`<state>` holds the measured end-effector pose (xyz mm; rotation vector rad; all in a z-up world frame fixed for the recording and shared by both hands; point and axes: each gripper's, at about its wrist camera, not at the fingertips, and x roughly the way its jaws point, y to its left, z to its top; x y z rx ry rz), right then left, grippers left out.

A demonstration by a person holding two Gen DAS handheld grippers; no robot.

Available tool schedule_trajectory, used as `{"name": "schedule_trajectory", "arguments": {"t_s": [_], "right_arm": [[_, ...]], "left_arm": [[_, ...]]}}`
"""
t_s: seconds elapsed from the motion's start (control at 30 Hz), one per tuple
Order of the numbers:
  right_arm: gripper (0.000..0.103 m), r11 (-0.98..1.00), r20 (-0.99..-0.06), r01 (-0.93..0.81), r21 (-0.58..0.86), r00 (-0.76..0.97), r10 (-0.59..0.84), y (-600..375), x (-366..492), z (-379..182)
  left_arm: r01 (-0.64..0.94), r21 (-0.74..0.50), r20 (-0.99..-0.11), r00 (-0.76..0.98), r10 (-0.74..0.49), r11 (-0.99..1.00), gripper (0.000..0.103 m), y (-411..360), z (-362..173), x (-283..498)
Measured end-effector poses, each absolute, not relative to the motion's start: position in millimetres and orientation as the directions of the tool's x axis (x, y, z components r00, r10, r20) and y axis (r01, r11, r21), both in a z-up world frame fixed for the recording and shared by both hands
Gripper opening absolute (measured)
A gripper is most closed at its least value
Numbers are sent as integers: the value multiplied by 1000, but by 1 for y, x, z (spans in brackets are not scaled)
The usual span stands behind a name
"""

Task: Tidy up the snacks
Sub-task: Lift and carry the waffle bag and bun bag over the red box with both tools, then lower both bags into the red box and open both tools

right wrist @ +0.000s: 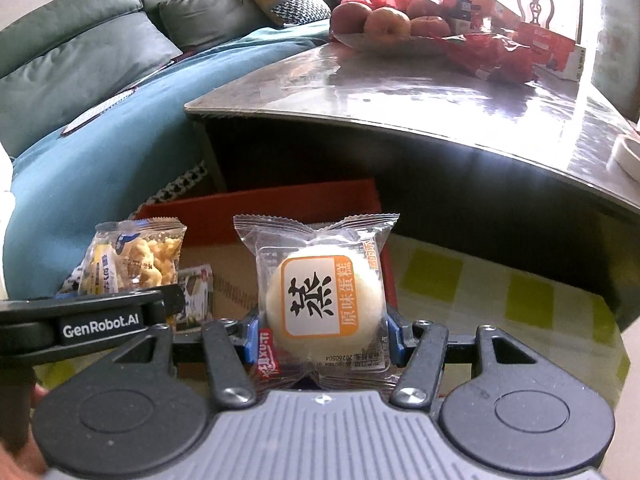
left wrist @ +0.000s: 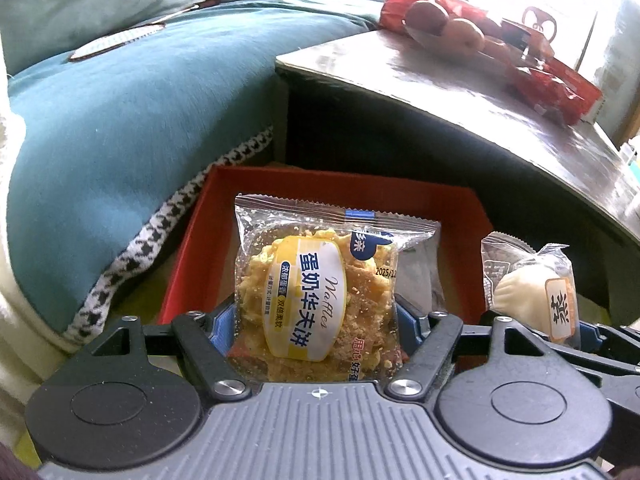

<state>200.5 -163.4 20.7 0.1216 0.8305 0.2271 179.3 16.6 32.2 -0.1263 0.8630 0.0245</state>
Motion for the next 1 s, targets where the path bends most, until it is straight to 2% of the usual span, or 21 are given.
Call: {"name": "schedule_trajectory", "arguments": {"t_s": [0.43, 1.0], "right_arm": [[58, 961, -721, -177, 211, 636, 275, -150, 246, -7], [59, 960, -748, -219, 173, 605, 273, -134, 262, -33]], "left_arm": [[-134, -72, -774, 632, 29, 988, 79, 22, 12, 223], [-175, -15, -812, 577, 90, 985, 80, 30, -17, 237]]}}
